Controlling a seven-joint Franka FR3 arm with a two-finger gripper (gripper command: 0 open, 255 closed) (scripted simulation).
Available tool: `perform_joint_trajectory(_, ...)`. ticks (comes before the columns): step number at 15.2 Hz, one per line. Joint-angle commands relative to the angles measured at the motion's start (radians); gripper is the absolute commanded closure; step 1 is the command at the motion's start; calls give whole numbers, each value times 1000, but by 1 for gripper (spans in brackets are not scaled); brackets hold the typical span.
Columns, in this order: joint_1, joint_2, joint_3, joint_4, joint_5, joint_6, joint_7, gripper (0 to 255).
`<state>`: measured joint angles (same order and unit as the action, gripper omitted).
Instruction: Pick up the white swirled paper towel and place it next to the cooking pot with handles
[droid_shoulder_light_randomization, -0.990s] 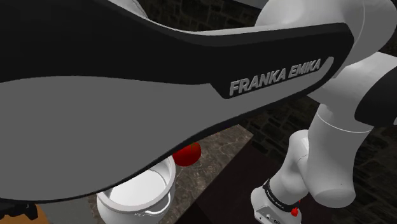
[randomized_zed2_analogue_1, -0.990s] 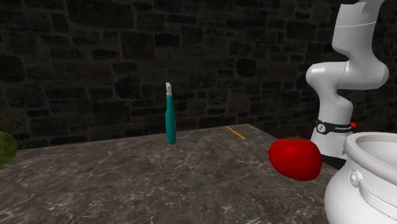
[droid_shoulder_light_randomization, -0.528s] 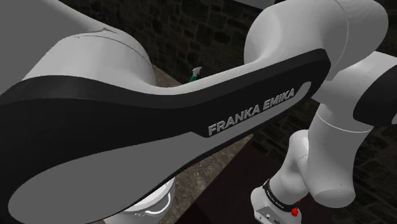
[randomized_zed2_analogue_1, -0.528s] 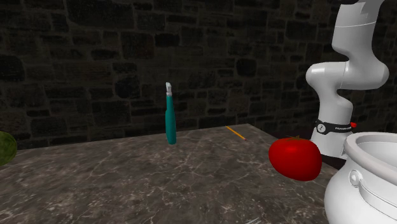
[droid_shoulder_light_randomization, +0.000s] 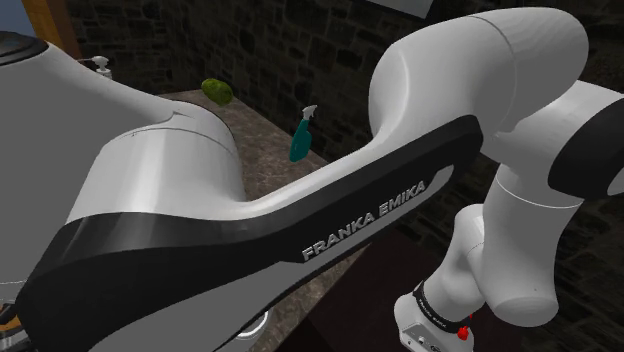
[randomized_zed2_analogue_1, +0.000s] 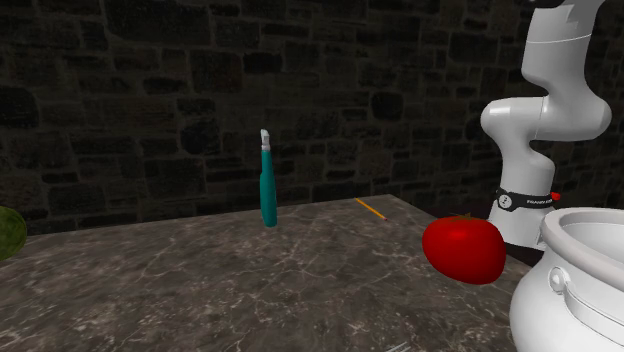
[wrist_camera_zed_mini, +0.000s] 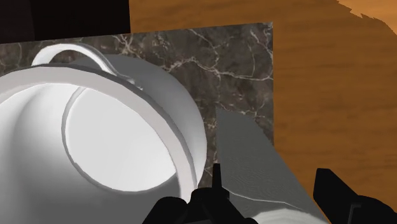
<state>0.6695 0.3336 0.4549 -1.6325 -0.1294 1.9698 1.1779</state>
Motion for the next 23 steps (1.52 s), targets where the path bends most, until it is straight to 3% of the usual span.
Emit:
perform_joint_trajectory(1, 1, 8, -2, -17, -4, 25, 2, 255)
perform_joint_trajectory(12, 1, 21, -5, -47, -12, 66, 6, 255)
perform_joint_trajectory(13, 1, 21, -5, -46, -12, 66, 6, 0)
perform_joint_trajectory(18, 1, 21, -5, -46, -12, 66, 6, 0)
perform_joint_trajectory(23, -3, -15, 3, 34, 8, -47, -7, 0)
